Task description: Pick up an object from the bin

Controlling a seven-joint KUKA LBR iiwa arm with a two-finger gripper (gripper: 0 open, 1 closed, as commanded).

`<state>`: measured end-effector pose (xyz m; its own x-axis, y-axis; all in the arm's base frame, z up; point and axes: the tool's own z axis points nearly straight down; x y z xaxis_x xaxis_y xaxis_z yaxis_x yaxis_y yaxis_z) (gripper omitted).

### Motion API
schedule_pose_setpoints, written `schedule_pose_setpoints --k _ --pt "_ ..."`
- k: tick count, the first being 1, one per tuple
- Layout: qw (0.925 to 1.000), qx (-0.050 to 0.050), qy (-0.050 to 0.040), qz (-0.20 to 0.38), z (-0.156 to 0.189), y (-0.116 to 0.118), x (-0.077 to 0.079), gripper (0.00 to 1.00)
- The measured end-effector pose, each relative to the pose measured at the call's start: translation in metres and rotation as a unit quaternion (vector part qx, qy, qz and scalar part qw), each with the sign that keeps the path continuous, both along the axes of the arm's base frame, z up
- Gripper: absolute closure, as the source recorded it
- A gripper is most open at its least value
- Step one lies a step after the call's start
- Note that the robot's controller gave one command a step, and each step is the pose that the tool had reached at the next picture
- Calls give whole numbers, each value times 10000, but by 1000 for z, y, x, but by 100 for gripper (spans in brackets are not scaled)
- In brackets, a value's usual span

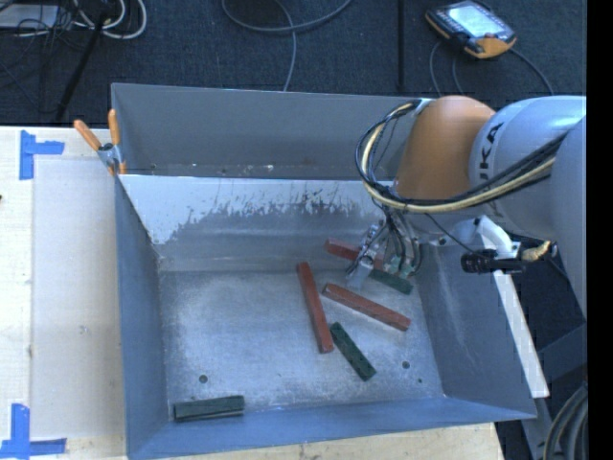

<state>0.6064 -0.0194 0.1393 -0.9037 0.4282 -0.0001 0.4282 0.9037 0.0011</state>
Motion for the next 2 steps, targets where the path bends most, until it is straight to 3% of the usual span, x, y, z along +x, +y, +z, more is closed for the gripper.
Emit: schedule_pose_setpoints --k 2 --pt "10000 1 2 8 24 0 0 100"
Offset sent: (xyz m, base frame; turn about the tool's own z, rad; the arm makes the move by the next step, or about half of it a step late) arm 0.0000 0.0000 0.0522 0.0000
